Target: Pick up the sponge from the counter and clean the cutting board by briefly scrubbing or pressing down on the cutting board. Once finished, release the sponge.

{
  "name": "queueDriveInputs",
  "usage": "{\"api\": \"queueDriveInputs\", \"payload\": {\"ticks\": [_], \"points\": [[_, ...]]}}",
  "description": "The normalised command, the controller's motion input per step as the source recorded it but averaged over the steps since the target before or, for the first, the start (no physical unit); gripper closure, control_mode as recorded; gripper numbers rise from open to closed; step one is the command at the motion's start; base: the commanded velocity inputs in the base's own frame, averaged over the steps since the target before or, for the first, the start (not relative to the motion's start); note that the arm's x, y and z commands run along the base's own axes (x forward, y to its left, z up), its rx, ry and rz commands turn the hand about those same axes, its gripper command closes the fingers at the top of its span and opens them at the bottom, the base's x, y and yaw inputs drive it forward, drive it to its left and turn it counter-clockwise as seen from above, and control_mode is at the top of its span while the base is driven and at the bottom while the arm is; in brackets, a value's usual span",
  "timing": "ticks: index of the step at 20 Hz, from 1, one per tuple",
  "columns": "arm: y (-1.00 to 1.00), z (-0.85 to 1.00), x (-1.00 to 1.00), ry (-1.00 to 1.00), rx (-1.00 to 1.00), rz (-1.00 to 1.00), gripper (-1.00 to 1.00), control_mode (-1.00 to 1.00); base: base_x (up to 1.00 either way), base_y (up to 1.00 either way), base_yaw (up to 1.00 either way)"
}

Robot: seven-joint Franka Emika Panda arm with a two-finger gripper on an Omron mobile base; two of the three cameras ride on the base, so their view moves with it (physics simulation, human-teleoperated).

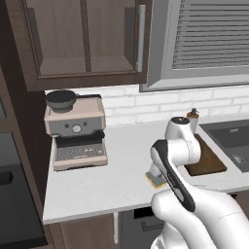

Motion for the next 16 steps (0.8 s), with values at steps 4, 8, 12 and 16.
{"api": "queueDriveInputs", "payload": {"ticks": [4, 8, 12, 16], "points": [[0.00, -0.08, 0.24, 0.09, 0.00, 0.00, -1.00, -1.00, 0.00, 0.00, 0.00], [0.00, -0.15, 0.09, 0.06, 0.00, 0.00, -1.00, -1.00, 0.00, 0.00, 0.00], [0.01, -0.21, 0.00, 0.02, -0.01, 0.00, -1.00, -1.00, 0.00, 0.00, 0.00], [0.10, -0.28, 0.00, 0.00, -0.03, 0.00, -1.00, -1.00, 0.00, 0.00, 0.00]]}}
